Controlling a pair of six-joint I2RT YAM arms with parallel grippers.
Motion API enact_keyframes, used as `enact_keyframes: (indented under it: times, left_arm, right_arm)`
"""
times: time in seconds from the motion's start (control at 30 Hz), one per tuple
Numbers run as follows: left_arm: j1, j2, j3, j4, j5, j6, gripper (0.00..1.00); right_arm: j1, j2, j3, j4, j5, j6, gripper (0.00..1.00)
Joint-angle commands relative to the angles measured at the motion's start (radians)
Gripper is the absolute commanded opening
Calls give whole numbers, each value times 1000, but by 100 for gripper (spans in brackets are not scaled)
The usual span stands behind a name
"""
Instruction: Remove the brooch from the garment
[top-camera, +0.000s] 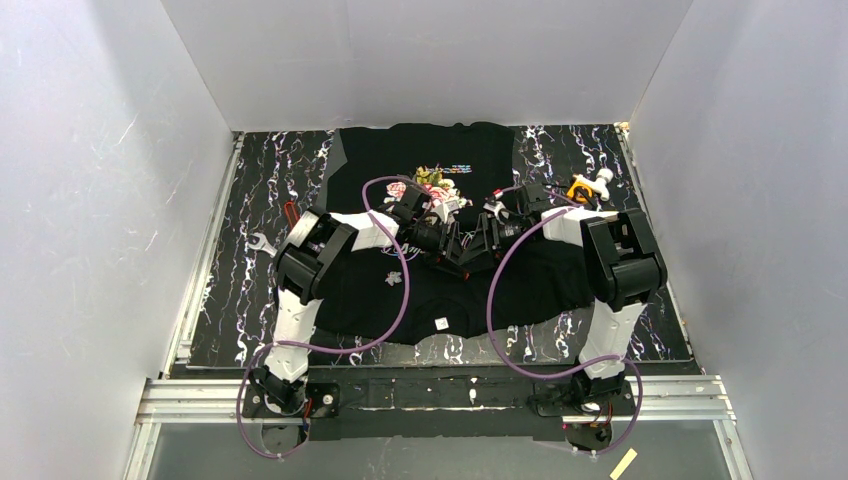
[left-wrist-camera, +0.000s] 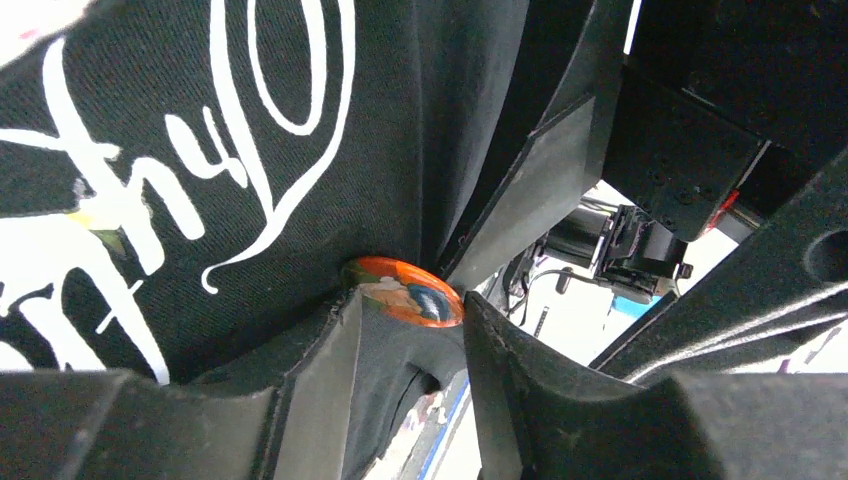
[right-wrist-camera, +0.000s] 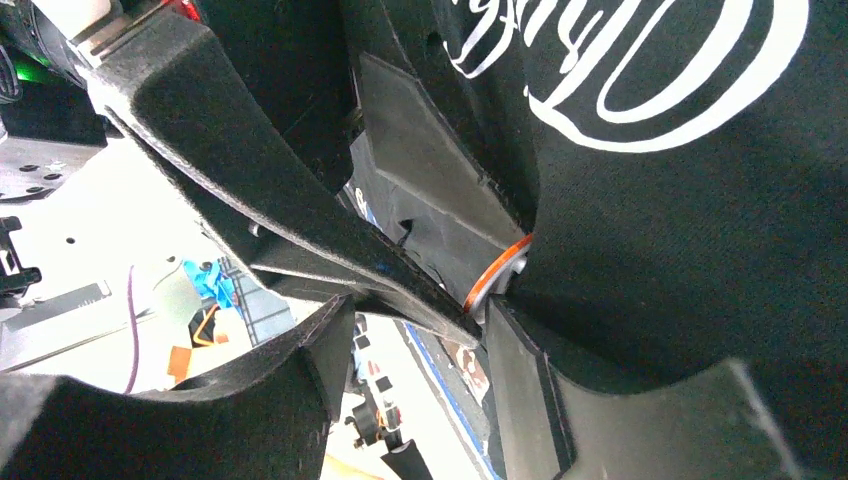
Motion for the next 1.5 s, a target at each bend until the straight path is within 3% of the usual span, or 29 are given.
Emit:
enact_keyframes:
  times: [0.0,0.4,0.87,0.97,1.2,1.47]
  left_arm:
    - [14,-80,-15,-9,-27,4,37]
    - [35,-95,-23,-79,-59,57,29]
    - [44,-105,-32,-108,-58,98,5]
    - [44,-111,-39,-101,-66,105,1]
    - [44,-170,-71,-90,-140,144,0]
    - [24,-226,-94,-85,-262,204,0]
  right_arm:
    - [22,-39,-4,46,-28,36,60]
    - [34,-32,0,24,-13,17,61]
    - [22,-48,31,-129,32,-128,55]
    - [13,-58,46,-141,44,-145,49]
    - [11,-84,81,-121,103,-155,33]
    - [11,-48,131,-80,197,-157,34]
